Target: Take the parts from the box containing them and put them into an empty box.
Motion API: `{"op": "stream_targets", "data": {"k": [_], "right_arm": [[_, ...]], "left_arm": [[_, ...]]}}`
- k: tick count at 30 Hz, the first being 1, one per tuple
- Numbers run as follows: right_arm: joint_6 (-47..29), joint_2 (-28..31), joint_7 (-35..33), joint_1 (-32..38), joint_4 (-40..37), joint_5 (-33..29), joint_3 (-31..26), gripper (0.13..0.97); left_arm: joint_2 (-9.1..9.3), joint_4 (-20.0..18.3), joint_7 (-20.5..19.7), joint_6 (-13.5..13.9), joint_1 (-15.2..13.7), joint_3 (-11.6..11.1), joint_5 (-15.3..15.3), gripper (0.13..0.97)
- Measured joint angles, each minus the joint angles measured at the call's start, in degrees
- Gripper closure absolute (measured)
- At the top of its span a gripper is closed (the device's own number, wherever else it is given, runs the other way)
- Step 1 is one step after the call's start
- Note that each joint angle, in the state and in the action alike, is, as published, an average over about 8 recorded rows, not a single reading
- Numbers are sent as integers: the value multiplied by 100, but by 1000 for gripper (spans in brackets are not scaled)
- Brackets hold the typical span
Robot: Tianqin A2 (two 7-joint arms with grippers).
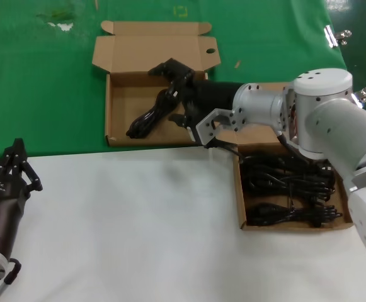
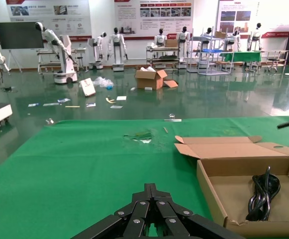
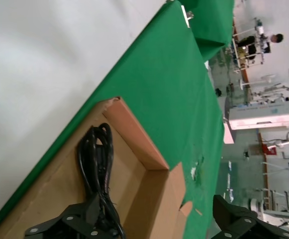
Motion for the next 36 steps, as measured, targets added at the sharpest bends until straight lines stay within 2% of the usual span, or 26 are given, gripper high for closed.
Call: {"op": "stream_targets", "data": {"k": [8,13,17,27,36], "right_arm": [[-242,167,-139,55,33,35,482,247],[-478,312,-159,48,172,132,819,201],[-640,501,89,-149,661,146,998,155],[-675,1037,1242,-1067,2713,-15,1068,135],[-654,1101,1408,-1205,2991,-22,1087,129]], "left_arm": [[0,0,0,0,0,0,0,957],[0,0,0,0,0,0,0,957],[0,0,0,0,0,0,0,957],[0,0,0,0,0,0,0,957],[0,0,0,0,0,0,0,948]]}}
